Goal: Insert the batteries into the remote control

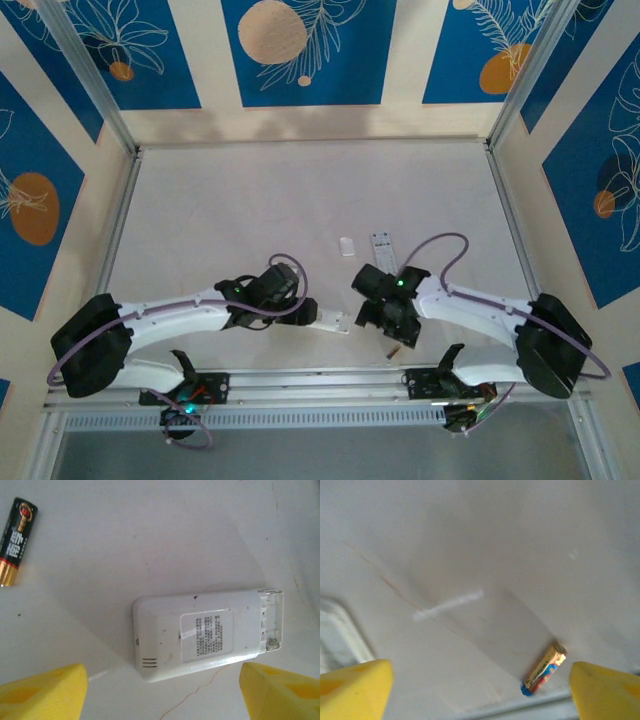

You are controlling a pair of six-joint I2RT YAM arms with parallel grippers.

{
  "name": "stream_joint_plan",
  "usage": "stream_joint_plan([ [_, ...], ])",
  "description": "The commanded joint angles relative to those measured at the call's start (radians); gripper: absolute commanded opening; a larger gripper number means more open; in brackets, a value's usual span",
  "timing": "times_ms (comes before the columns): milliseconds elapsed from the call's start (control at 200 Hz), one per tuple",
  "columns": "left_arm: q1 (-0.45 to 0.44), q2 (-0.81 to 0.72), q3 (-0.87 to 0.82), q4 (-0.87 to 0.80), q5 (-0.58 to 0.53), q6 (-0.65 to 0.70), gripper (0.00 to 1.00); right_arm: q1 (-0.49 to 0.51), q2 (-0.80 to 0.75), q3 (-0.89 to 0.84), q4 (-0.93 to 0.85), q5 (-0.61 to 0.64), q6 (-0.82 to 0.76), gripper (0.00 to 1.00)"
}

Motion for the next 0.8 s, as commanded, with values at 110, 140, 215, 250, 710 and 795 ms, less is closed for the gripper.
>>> stream_joint_plan([
  [110, 0.013, 0.000, 0.003, 0.018, -0.001, 0.023, 0.86, -0.057, -0.187, -0.279, 0.051, -0.253, 0.247, 0.92],
  [140, 0.013, 0.000, -0.001, 0.018, -0.001, 0.024, 0.86, -0.061, -0.195, -0.314, 0.104, -0.271, 0.261, 0.90],
  [215, 0.017, -0.010, -0.010, 0.020, -0.004, 0.024, 0.87, -0.067, -0.192, -0.359, 0.175, -0.271, 0.297, 0.83],
  [250, 0.018, -0.011, -0.012, 0.019, -0.004, 0.024, 0.87, -0.068, -0.182, -0.360, 0.188, -0.256, 0.296, 0.80],
  [710, 0.030, -0.001, -0.016, 0.033, 0.006, 0.018, 0.89, -0.104, -0.149, -0.324, 0.172, -0.164, 0.177, 0.25],
  [795, 0.030, 0.002, -0.018, 0.037, 0.010, 0.018, 0.89, -0.110, -0.151, -0.305, 0.160, -0.132, 0.138, 0.22],
])
